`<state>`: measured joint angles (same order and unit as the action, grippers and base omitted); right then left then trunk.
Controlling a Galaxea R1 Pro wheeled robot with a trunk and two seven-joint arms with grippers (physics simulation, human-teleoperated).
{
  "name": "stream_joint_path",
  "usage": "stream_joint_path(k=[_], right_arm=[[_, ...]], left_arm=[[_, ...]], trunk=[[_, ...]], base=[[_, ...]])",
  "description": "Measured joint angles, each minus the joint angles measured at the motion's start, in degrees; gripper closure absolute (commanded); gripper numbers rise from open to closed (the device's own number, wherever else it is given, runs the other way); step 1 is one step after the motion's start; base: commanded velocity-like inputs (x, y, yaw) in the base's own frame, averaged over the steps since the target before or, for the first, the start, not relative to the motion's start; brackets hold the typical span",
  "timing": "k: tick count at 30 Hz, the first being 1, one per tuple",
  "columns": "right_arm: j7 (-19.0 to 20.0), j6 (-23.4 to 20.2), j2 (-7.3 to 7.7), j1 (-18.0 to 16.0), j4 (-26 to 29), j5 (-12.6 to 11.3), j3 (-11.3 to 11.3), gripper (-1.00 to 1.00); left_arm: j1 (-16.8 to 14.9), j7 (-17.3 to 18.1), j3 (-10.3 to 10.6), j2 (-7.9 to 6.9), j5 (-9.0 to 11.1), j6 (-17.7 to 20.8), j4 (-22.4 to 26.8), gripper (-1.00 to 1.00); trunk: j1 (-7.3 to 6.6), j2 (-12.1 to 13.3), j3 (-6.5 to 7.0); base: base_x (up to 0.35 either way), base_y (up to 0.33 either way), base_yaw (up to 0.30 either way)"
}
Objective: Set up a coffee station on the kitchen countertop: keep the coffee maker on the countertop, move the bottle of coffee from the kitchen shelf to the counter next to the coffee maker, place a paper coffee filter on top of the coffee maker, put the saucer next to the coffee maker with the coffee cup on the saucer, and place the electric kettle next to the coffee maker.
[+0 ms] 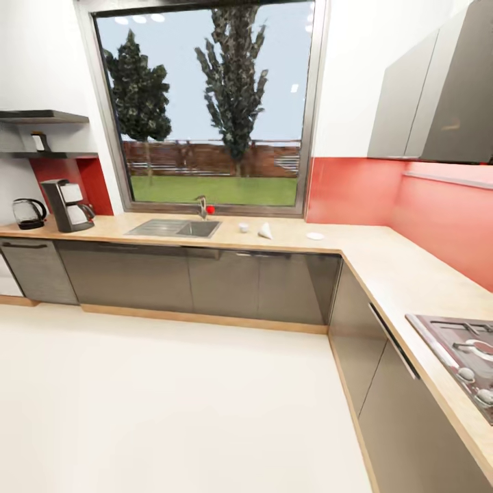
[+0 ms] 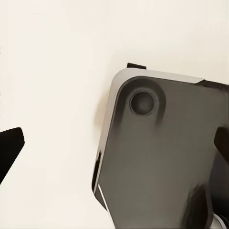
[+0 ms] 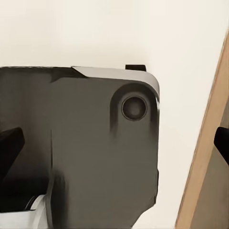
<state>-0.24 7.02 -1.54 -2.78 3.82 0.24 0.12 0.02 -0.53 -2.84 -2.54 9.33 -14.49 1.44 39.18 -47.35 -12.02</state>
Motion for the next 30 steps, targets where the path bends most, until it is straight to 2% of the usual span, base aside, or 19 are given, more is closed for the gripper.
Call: stream_joint_path(k=[25, 30], right_arm=[[0.14, -0.1, -0.45, 0.0, -0.02, -0.02, -0.02, -1.0], [0.13, -0.03, 0.14, -0.03, 2.3, 0.0, -0.03, -1.0]], left_arm=[[-0.03, -0.07, 0.17, 0.07, -0.02, 0.11, 0.03, -1.0], [-0.62, -0.15, 0.46, -0.32, -0.41, 0.92, 0.19, -1.0]], trunk=[[-5.5, 10.04, 4.51], [-6.6, 12.06, 5.43]], base=[[0.0, 0.0, 0.0], [0.0, 0.0, 0.0]])
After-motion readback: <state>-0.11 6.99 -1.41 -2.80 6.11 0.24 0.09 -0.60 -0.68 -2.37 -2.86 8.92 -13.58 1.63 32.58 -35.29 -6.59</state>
